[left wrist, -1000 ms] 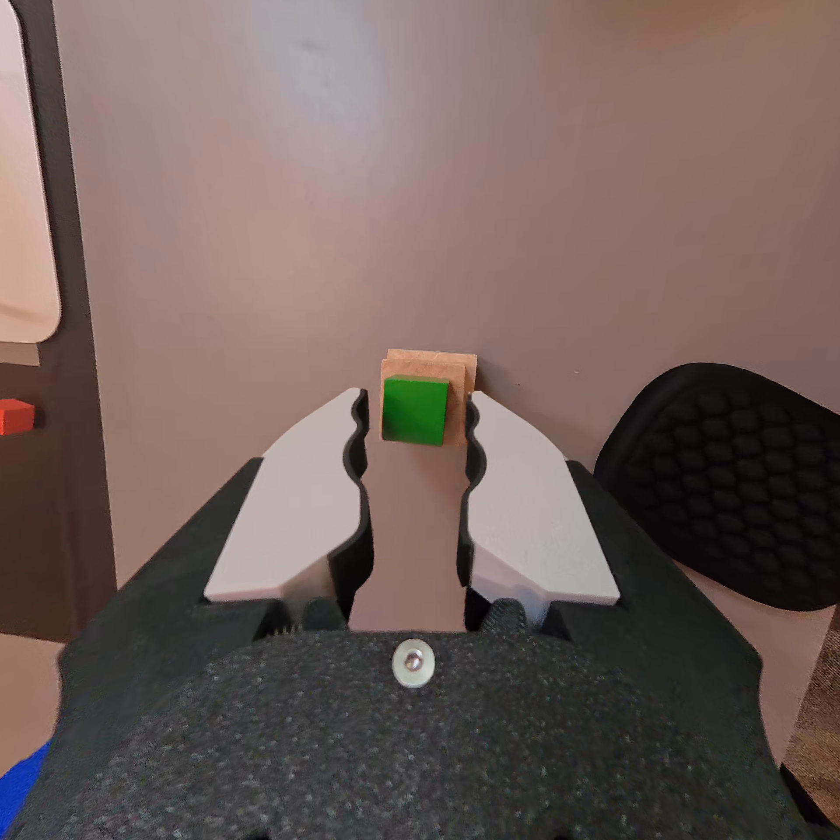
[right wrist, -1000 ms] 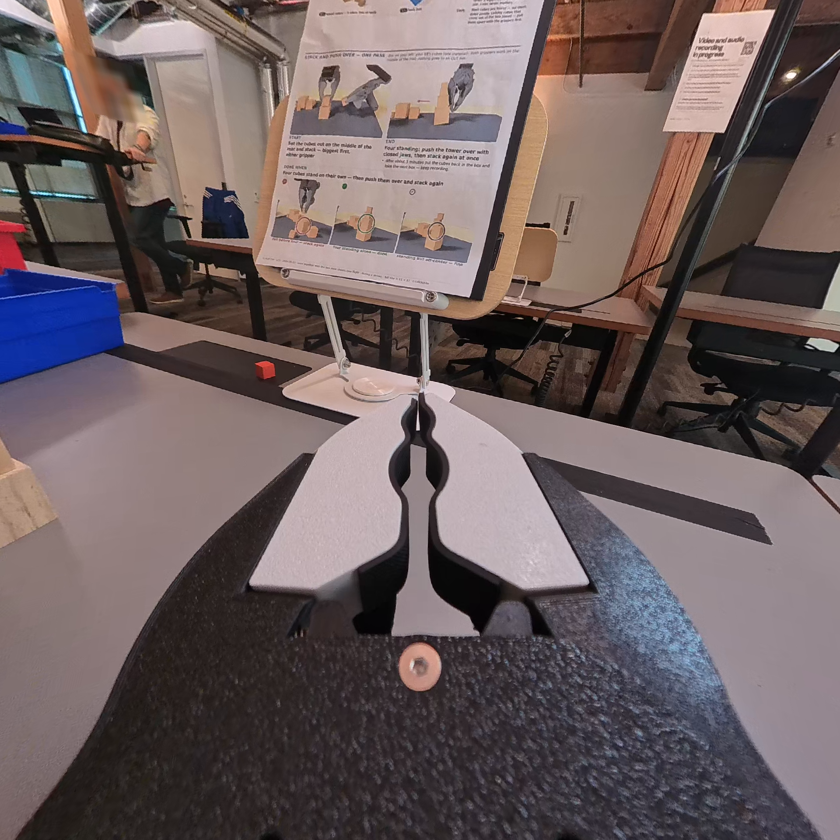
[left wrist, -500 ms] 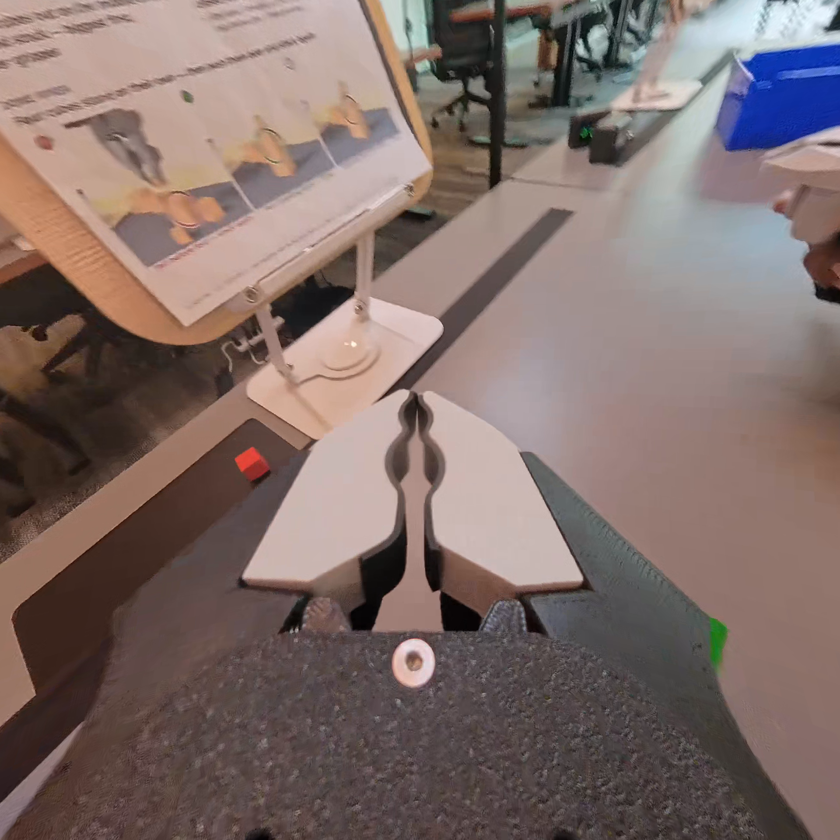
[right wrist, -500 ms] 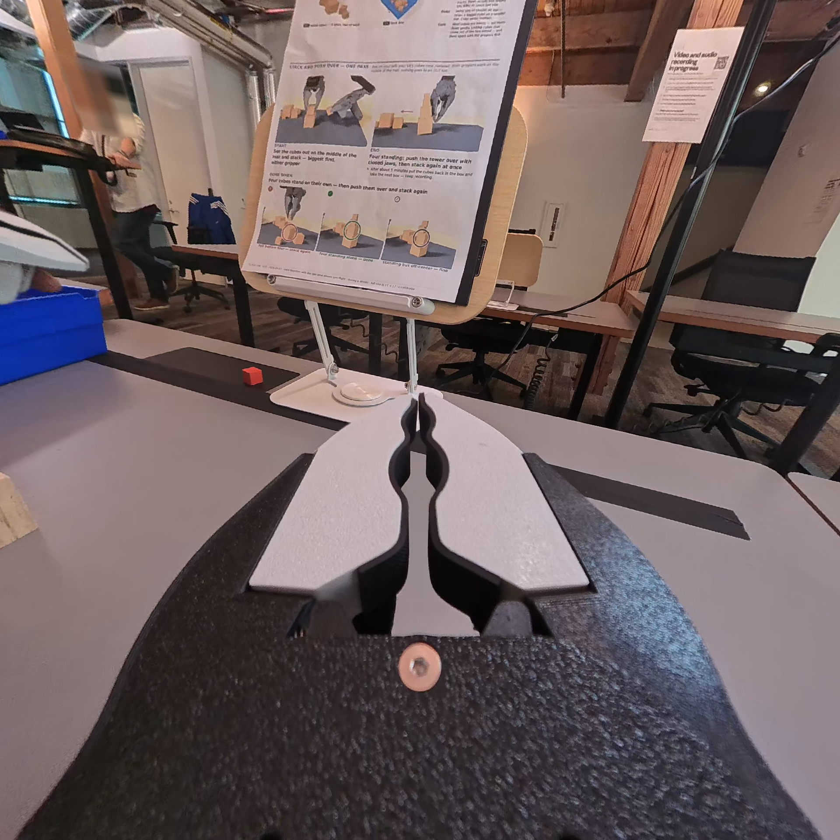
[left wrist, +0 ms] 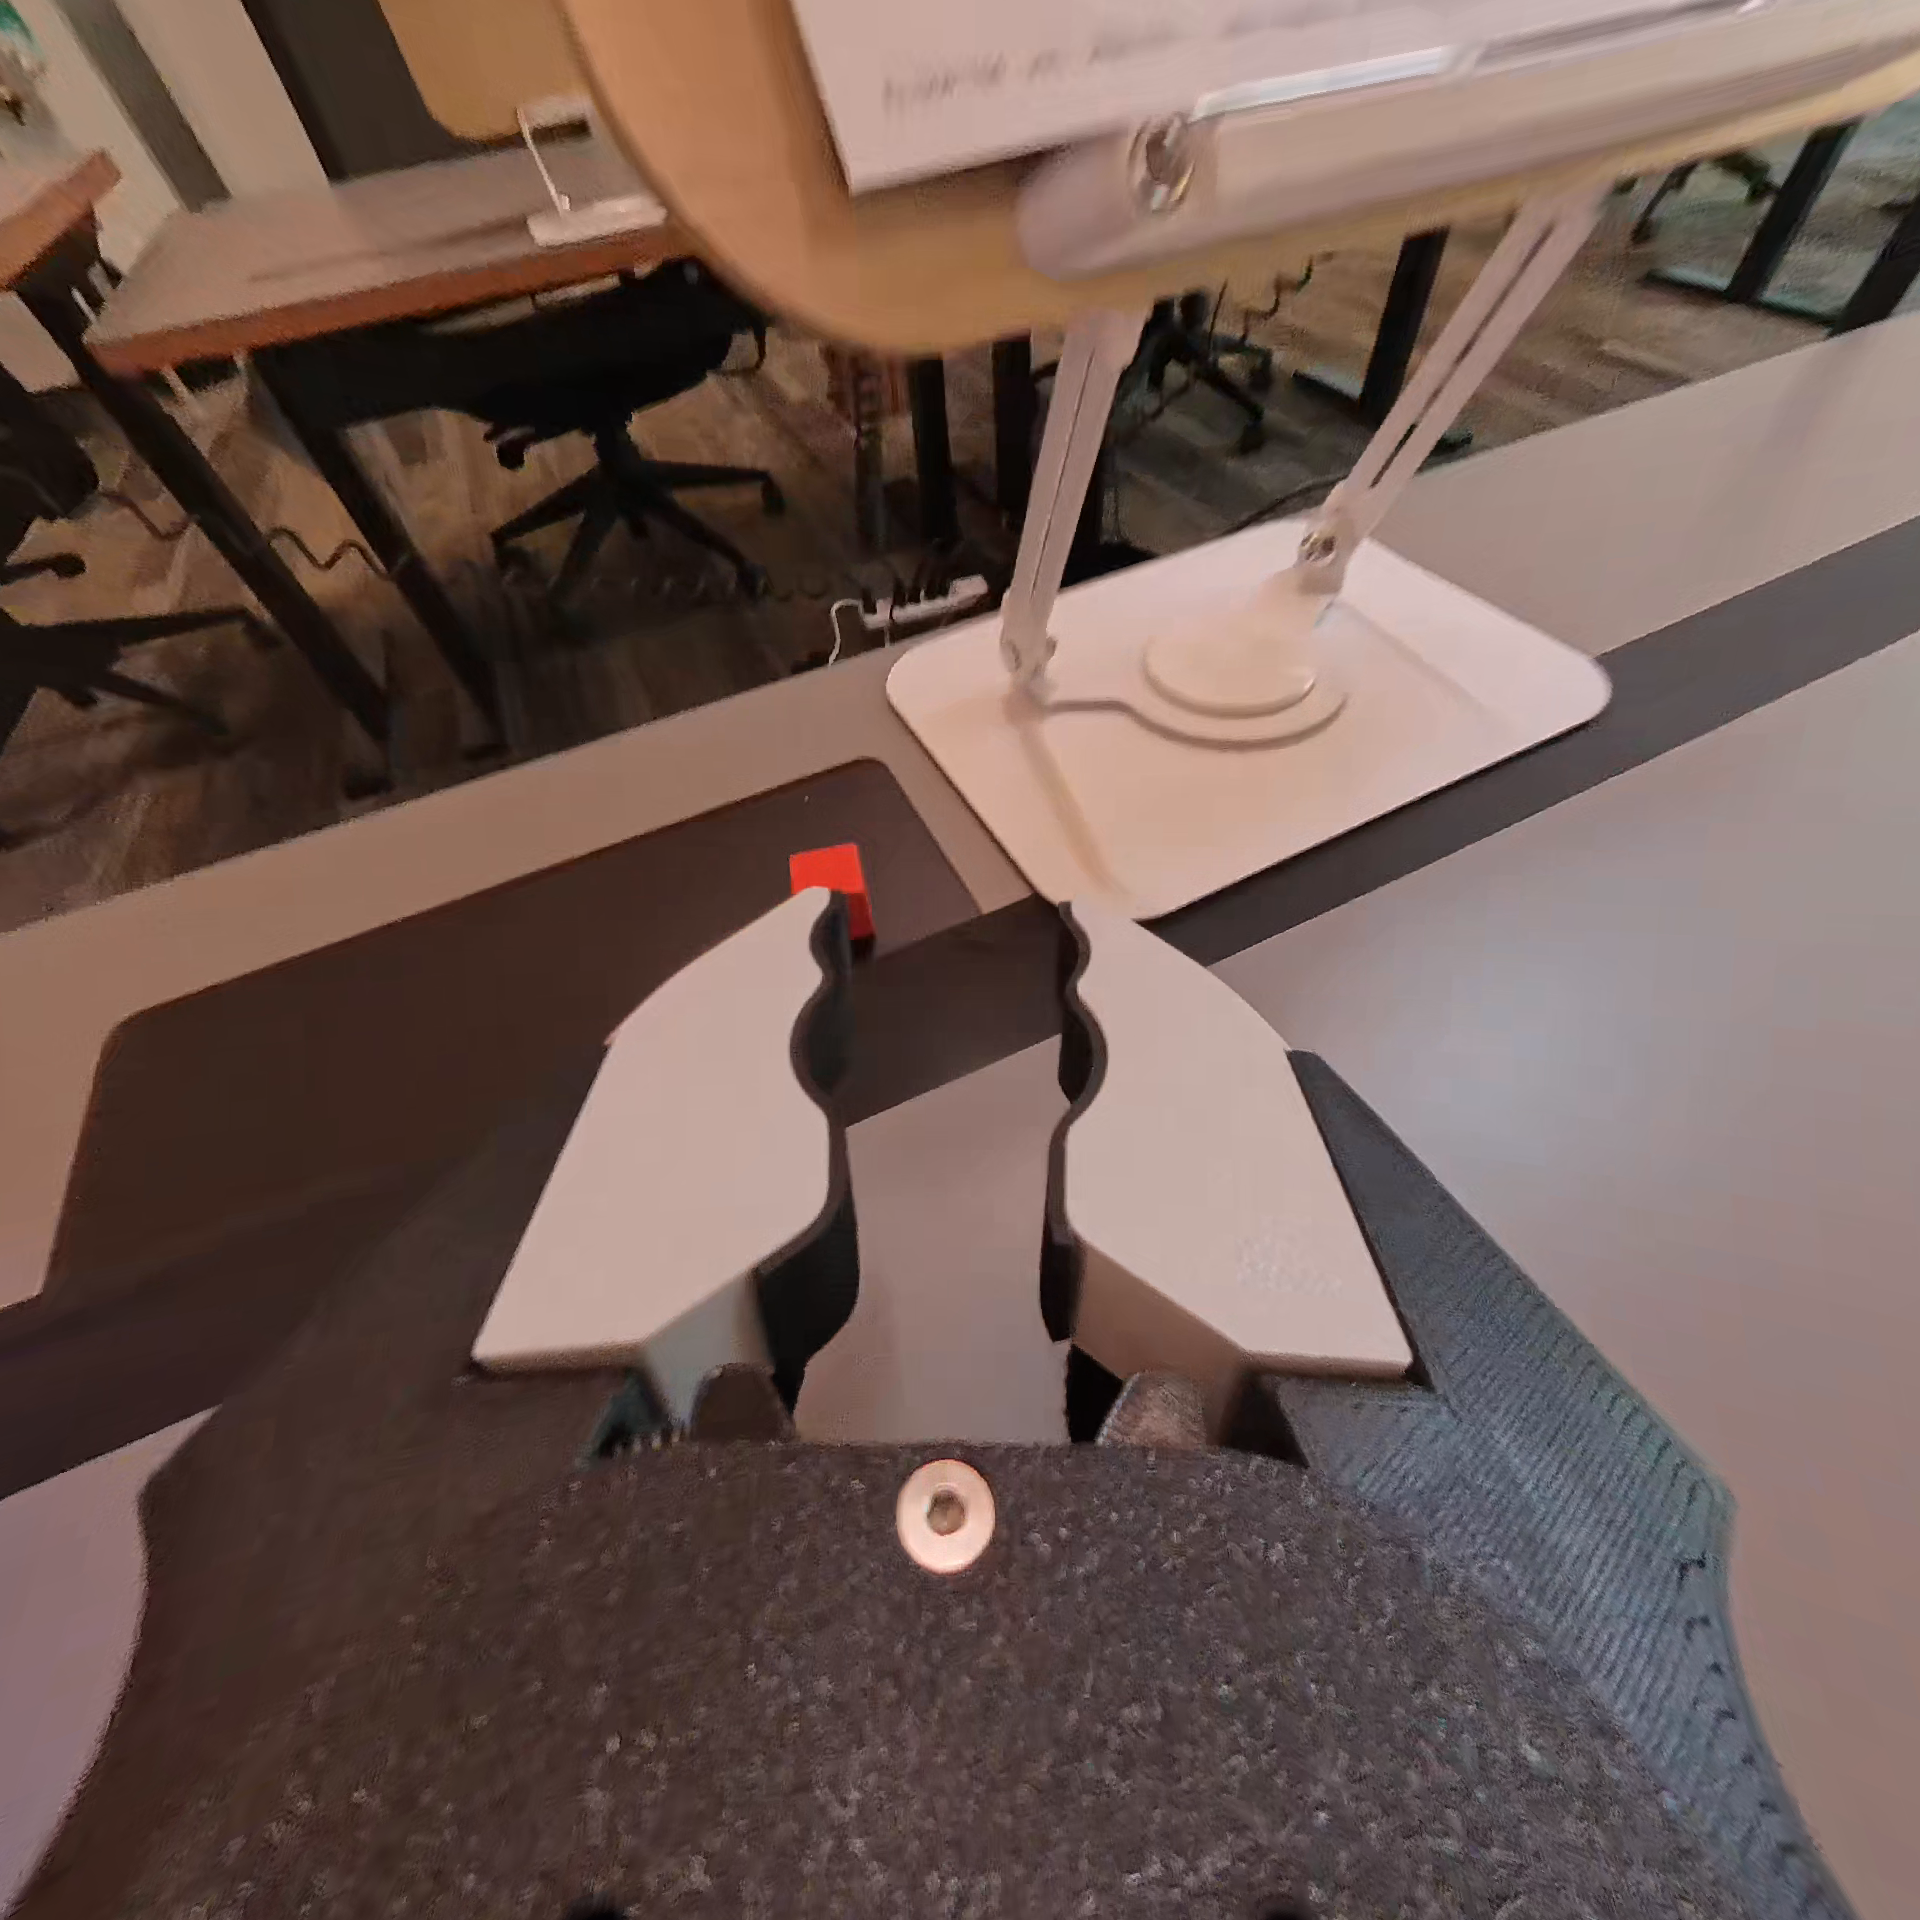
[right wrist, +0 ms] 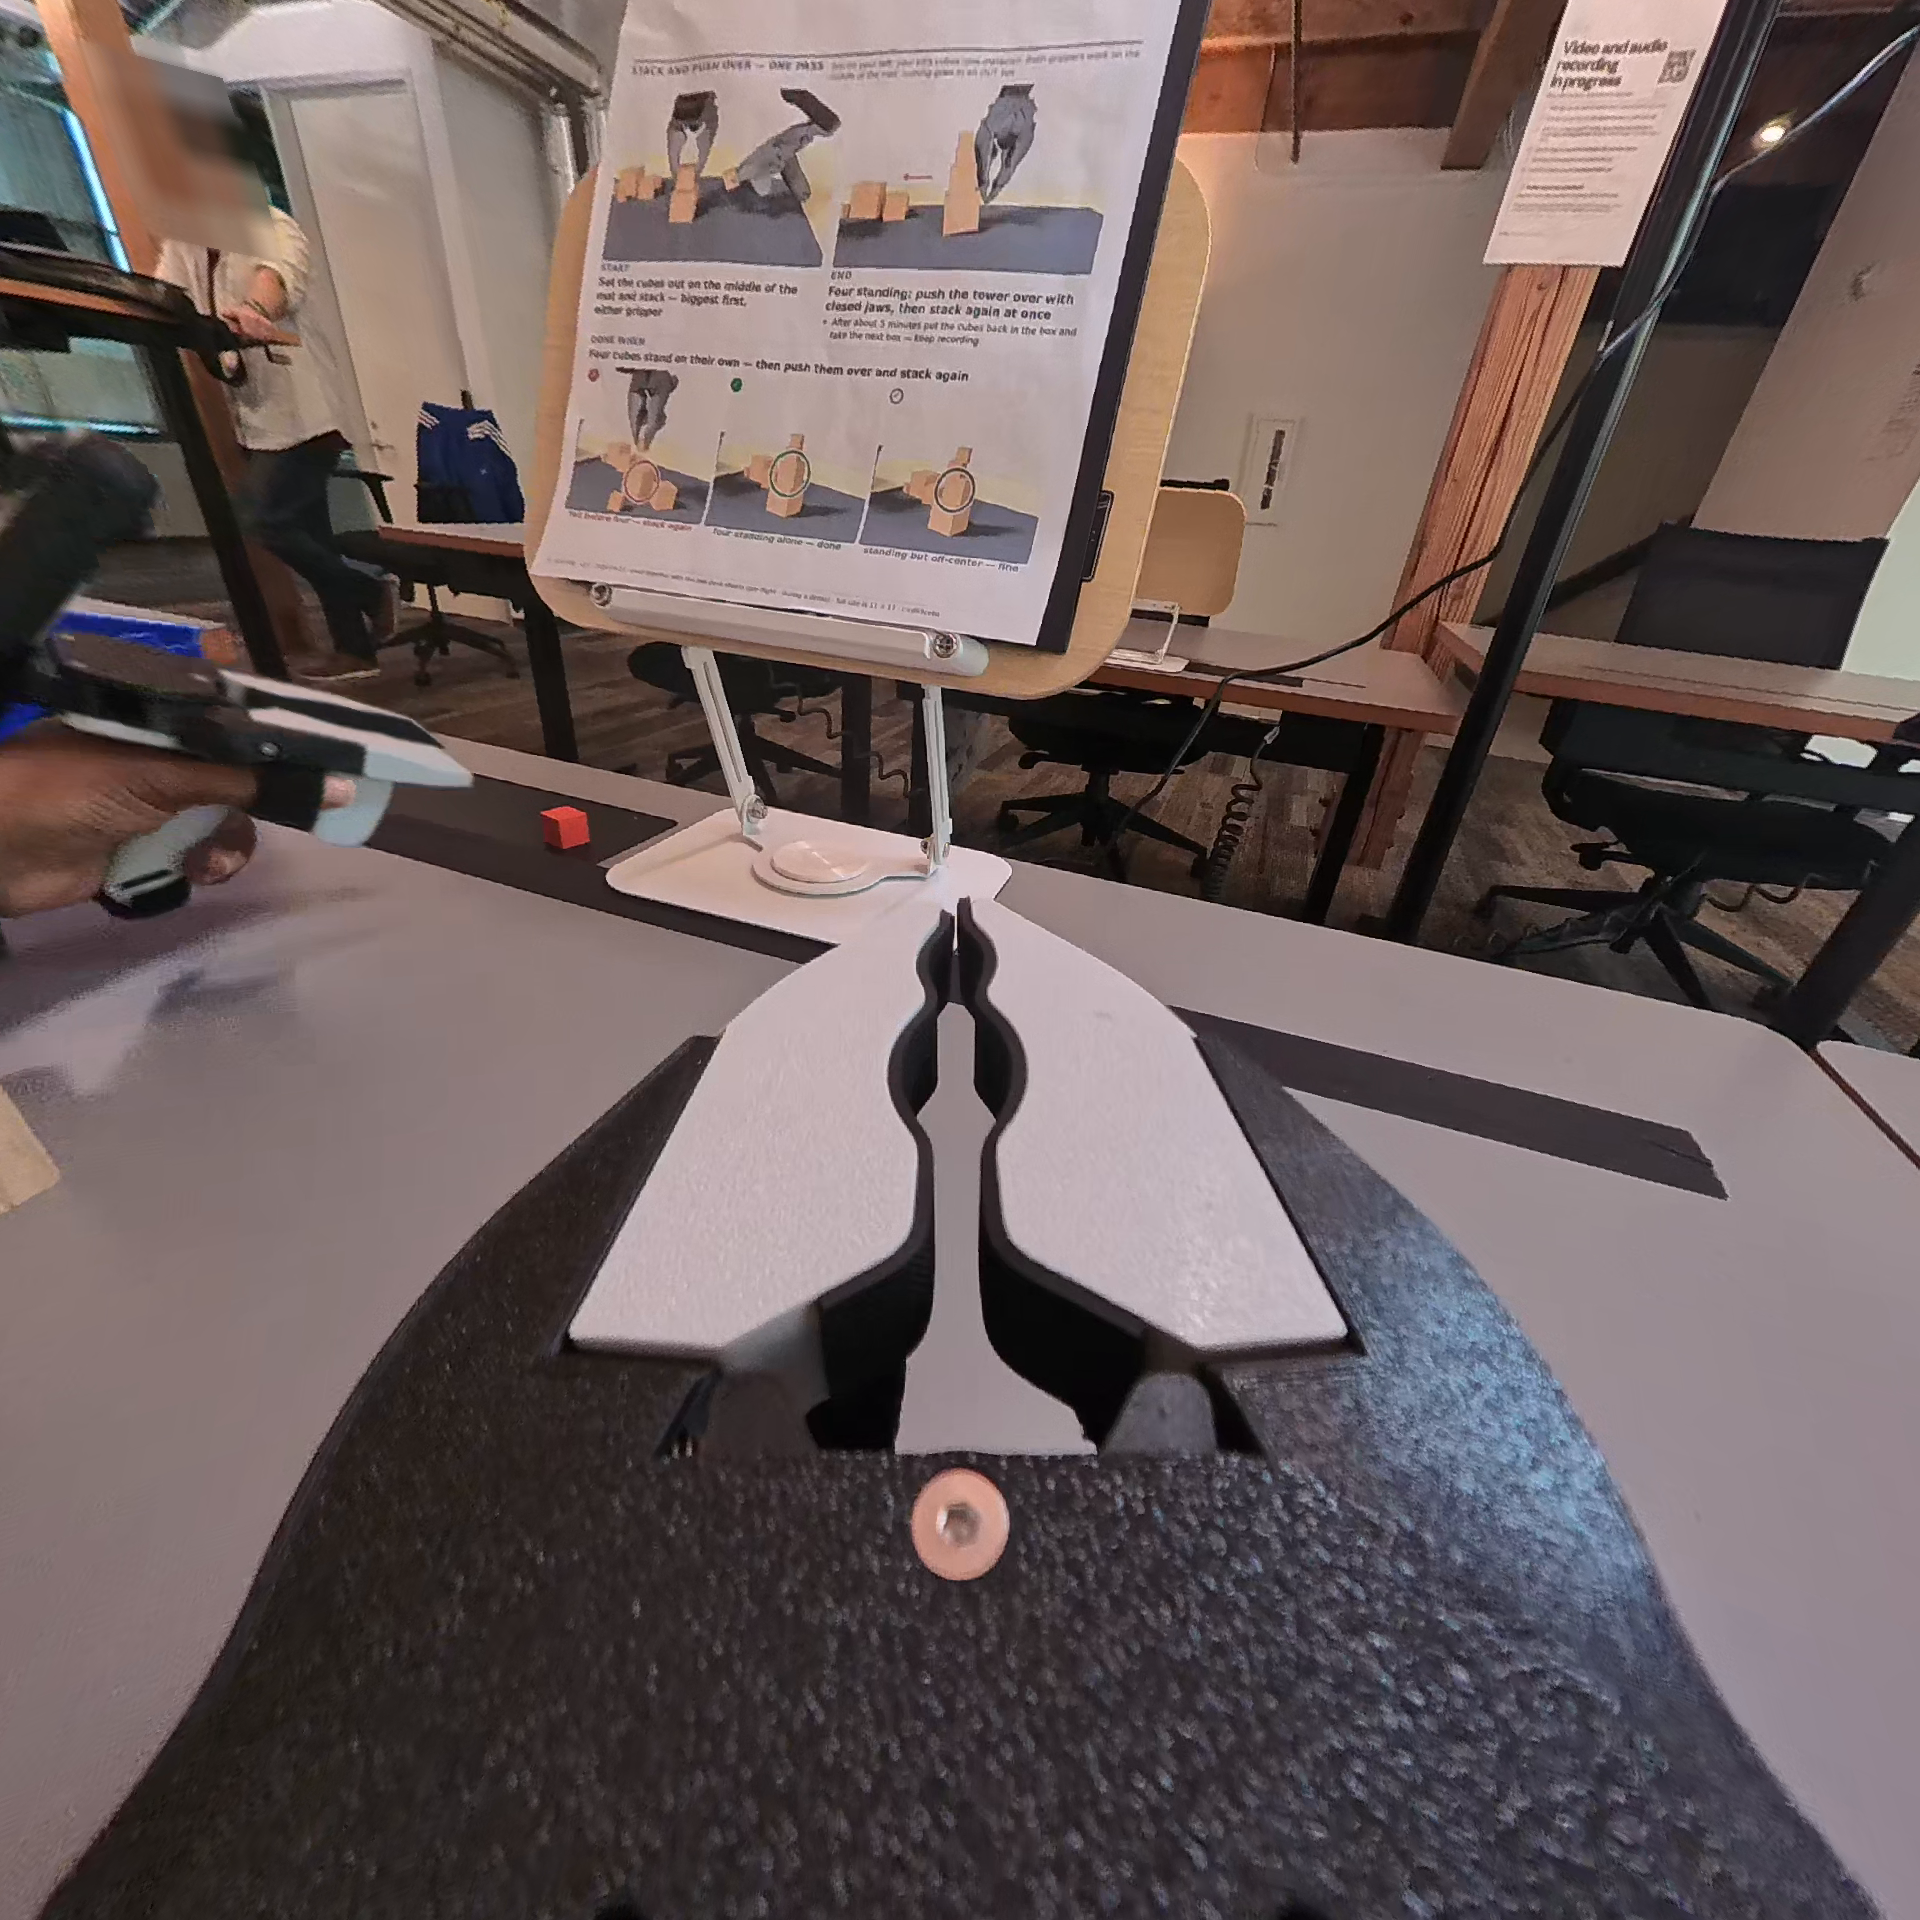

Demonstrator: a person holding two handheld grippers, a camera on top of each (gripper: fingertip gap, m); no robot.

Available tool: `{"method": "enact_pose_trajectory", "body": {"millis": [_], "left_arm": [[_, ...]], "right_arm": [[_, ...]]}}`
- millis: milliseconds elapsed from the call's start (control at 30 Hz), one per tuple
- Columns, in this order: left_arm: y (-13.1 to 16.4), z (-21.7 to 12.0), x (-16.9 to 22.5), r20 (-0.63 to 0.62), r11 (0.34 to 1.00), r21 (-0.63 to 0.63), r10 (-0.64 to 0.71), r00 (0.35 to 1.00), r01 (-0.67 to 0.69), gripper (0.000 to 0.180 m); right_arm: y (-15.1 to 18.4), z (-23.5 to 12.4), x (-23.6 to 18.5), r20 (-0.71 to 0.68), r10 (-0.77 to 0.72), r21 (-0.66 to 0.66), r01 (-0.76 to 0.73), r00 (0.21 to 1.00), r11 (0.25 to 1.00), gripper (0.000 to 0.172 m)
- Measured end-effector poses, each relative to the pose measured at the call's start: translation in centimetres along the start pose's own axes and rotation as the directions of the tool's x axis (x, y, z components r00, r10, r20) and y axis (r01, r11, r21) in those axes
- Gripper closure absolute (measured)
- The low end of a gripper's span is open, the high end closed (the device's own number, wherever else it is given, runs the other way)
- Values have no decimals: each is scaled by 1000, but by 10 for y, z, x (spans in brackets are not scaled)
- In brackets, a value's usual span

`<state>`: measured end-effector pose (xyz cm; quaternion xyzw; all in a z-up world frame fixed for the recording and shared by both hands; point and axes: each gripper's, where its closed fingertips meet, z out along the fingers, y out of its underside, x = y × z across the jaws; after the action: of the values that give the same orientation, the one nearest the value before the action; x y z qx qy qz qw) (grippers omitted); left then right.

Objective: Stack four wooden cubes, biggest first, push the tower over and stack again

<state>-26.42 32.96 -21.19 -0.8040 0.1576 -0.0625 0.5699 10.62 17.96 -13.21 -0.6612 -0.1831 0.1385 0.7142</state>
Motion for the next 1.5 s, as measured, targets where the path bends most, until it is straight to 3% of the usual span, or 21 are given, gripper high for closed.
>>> {"method": "enact_pose_trajectory", "body": {"millis": [200,367,633,700,833,933,1067,1267,1367,1500], "left_arm": [[38,32,-20,29,984,-179,2,1000,3,127],[47,54,-32,47,971,-240,27,999,-15,131],[48,86,-38,143,943,-326,-23,989,69,140],[49,89,-40,171,940,-339,11,985,49,158],[40,81,-40,165,947,-321,26,986,29,158],[15,59,-25,40,973,-232,20,999,-10,158],[-28,4,10,-191,989,-74,115,975,-131,159],[-82,-106,69,-485,961,128,275,830,-244,159],[-87,-151,92,-591,939,161,339,732,-306,159],[-79,-188,110,-669,923,168,365,648,-347,159]], "right_arm": [[5,3,-3,17,8,-18,-8,1000,1000,171],[12,7,-5,27,13,-38,-12,1000,999,171],[17,9,-1,22,26,-54,-25,999,998,171],[17,9,-1,23,30,-54,-29,999,998,171],[13,9,-1,31,38,-44,-36,999,998,171],[10,7,0,30,39,-34,-38,999,999,171],[4,4,2,22,33,-18,-32,999,999,171],[1,3,-2,26,20,-10,-19,999,1000,171],[4,3,-3,25,10,-18,-9,1000,1000,171],[4,2,-2,16,2,-17,-1,1000,1000,171]]}}
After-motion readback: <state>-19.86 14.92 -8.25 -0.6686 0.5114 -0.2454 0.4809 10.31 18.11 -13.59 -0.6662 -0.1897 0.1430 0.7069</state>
